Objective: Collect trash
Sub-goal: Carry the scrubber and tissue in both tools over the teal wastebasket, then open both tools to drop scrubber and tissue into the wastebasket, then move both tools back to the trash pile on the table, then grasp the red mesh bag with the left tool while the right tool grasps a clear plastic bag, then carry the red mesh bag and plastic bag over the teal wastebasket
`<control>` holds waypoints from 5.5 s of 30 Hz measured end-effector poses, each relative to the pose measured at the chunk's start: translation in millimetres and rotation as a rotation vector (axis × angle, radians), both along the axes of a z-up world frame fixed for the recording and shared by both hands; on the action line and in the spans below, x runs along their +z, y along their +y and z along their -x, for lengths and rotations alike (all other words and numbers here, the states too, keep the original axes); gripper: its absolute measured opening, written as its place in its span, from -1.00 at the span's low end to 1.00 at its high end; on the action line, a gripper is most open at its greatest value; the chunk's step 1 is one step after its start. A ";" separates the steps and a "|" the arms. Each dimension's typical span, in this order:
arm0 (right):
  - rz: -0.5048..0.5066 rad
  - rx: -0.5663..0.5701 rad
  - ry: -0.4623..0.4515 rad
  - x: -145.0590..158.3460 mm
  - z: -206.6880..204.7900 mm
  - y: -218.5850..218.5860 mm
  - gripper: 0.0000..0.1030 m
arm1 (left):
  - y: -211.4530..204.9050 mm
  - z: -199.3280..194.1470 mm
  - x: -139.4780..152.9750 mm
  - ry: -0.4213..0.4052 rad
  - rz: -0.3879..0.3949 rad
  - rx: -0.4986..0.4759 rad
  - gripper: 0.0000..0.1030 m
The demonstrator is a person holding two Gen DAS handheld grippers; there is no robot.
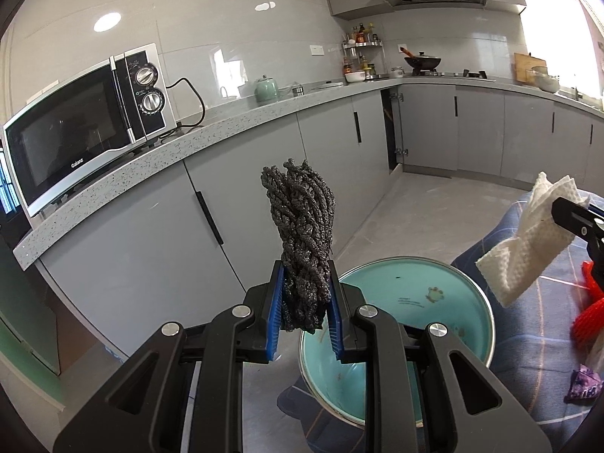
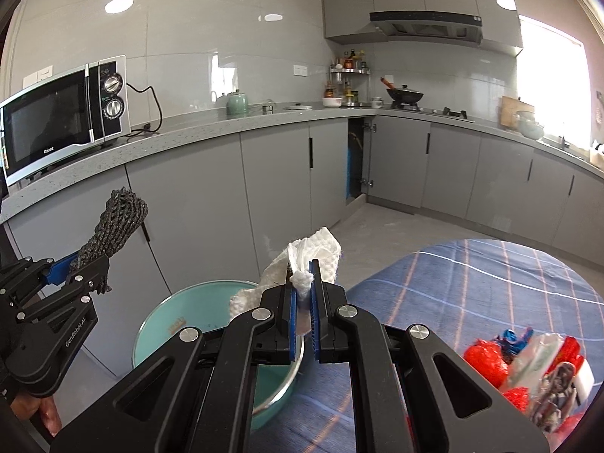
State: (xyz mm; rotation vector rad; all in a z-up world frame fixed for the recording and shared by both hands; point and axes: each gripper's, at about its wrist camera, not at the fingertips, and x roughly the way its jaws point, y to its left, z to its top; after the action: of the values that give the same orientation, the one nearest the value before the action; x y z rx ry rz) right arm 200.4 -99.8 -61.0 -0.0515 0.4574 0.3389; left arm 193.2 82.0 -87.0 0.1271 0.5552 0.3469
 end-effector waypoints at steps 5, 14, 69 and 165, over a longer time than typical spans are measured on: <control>0.006 0.021 0.013 -4.5 -5.5 9.8 -0.87 | 2.5 -2.7 -3.3 0.010 0.006 0.004 -0.58; 0.008 0.050 0.031 -11.5 -11.5 21.0 -0.86 | 5.3 -5.7 -8.8 0.021 0.020 0.005 -0.54; 0.047 -0.521 -0.009 -25.5 128.3 -221.3 0.07 | -198.8 46.1 -19.4 -0.016 -0.011 -0.482 0.43; -0.012 -0.576 -0.127 4.8 138.4 -230.6 -0.86 | -184.2 72.2 13.9 -0.139 0.022 -0.550 -0.76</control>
State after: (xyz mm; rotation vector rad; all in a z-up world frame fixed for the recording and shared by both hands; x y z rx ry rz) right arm 62.0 -330.5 -56.2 0.0705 0.3261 -0.2265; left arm 121.0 -102.2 -73.1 0.2256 0.3671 -0.1853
